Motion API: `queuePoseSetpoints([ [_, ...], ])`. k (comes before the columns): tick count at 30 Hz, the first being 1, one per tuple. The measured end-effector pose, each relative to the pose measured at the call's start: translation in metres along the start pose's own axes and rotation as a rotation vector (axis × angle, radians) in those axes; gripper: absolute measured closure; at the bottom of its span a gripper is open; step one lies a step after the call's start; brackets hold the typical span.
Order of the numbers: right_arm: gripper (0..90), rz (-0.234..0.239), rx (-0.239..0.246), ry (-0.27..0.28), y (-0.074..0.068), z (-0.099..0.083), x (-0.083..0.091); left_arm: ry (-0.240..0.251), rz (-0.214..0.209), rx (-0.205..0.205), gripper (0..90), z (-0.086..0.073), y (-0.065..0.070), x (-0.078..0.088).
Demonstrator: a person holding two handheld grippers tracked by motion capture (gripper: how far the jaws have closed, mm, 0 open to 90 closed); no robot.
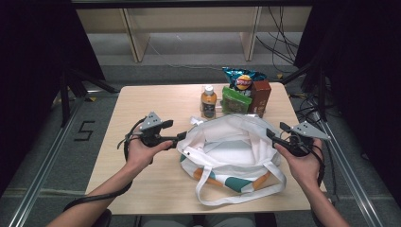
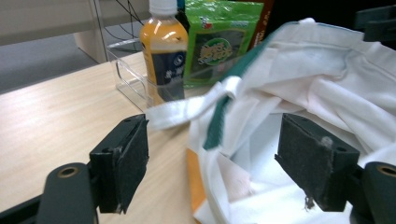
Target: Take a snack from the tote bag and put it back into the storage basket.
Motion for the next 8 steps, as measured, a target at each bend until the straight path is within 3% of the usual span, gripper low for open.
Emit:
queuePoseSetpoints([
  [3, 40.1, -0.016, 0.017, 0.016, 0.001, 0.001, -0.001, 0.011, -0.007, 0.007, 23.9, -0.009, 0.005, 0.005],
  [4, 40.1, -0.015, -0.003, 0.007, 0.000, 0.000, 0.000, 0.006, -0.003, -0.003, 23.9, -0.014, 0.007, 0.008],
  [7, 39.8, 0.001, 0.011, 0.009, -0.001, 0.001, 0.001, 0.007, -0.005, 0.006, 23.8, -0.020, 0.010, 0.013],
  [8, 39.7, -0.008, -0.017, 0.005, -0.002, 0.000, 0.002, 0.011, -0.006, 0.014, 23.8, -0.021, 0.011, 0.013],
])
Point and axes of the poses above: each handheld gripper's, and its own axes: x roughly backward along the jaws, z roughly out of its top, y roughly to its right, the point moved 10 cm from there along -x, roughly forward along the jaws, and after that the axes turned 1 degree about -z, right-handed, at the moved point
